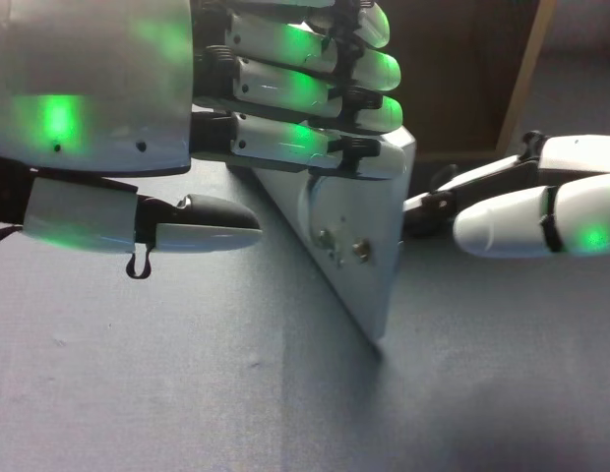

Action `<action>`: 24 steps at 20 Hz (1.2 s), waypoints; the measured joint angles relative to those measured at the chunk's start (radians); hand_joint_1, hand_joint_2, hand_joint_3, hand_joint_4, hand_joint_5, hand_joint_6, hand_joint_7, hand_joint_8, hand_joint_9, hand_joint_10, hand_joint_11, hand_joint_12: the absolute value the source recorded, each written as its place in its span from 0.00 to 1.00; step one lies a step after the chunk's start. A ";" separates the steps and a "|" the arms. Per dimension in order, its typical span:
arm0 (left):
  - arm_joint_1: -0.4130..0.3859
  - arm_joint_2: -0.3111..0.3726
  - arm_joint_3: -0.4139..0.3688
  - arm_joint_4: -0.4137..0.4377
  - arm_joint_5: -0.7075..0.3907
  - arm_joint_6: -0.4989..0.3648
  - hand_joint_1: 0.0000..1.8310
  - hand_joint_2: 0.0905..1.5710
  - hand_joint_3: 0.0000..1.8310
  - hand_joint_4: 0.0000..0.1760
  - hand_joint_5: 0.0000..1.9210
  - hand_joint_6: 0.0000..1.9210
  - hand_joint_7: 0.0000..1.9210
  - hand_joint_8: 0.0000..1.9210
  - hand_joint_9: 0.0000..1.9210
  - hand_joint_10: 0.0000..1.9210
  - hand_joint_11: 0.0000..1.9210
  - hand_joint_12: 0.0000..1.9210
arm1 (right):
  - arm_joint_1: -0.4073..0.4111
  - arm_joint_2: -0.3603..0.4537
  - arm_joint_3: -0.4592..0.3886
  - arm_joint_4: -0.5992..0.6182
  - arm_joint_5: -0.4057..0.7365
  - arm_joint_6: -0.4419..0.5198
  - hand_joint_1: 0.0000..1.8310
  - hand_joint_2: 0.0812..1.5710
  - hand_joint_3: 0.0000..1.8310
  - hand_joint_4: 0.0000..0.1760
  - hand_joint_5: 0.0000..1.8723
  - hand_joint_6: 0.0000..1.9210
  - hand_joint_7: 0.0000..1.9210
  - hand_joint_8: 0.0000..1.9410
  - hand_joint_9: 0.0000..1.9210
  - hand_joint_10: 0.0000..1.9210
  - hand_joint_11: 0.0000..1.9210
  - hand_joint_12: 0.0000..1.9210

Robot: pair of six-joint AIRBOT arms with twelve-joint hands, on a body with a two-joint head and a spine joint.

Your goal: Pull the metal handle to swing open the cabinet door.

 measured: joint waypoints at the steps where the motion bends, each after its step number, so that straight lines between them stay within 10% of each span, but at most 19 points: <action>1: 0.000 0.000 0.000 0.000 0.000 0.000 0.00 1.00 0.08 0.00 0.19 0.00 0.21 0.00 0.19 0.00 0.00 0.39 | -0.008 -0.006 -0.005 0.005 0.011 0.000 0.00 1.00 0.07 0.00 0.22 0.00 0.22 0.00 0.20 0.00 0.00 0.51; 24: 0.000 0.000 0.000 0.000 -0.001 0.000 0.00 1.00 0.08 0.00 0.19 0.00 0.20 0.00 0.18 0.00 0.00 0.39 | -0.096 -0.094 -0.035 0.120 0.056 -0.072 0.00 1.00 0.08 0.00 0.22 0.00 0.21 0.00 0.19 0.00 0.00 0.50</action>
